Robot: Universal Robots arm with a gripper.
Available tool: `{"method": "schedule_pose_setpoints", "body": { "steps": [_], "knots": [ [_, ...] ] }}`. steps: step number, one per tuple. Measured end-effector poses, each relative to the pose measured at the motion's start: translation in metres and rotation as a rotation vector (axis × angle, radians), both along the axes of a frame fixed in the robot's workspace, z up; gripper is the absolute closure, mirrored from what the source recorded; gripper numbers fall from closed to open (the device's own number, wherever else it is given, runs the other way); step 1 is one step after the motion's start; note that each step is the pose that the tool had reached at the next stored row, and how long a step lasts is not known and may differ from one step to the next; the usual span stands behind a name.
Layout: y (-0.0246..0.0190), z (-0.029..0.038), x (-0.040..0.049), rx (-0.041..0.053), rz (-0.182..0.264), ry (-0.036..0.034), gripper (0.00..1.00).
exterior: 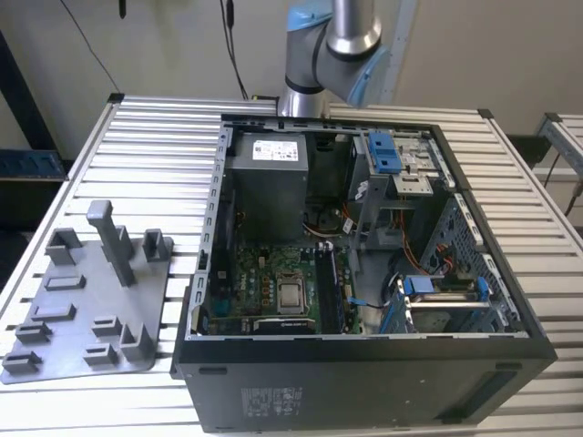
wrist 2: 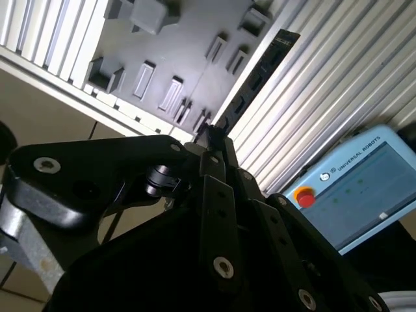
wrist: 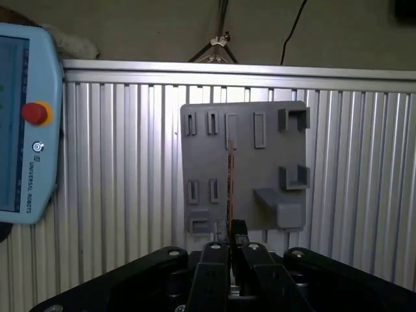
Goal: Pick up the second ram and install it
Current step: 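Pick up the second ram and move it above second insertion slot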
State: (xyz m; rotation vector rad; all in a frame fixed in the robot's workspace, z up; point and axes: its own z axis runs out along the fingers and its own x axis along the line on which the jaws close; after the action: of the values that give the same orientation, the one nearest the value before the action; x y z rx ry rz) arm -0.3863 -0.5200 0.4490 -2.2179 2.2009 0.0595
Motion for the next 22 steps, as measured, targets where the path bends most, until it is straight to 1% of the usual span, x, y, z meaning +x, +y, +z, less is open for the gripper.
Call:
{"method": "schedule_pose_setpoints", "body": {
  "steps": [8, 13, 22],
  "knots": [
    [0.001, 0.0, 0.0314, 0.0, 0.0, 0.0, 0.86],
    [0.0021, 0.0, 0.0478, 0.0001, 0.0, 0.0, 0.86],
    [0.0043, -0.0001, 0.0815, 0.0001, 0.0, -0.0001, 0.86]
  ]
}}
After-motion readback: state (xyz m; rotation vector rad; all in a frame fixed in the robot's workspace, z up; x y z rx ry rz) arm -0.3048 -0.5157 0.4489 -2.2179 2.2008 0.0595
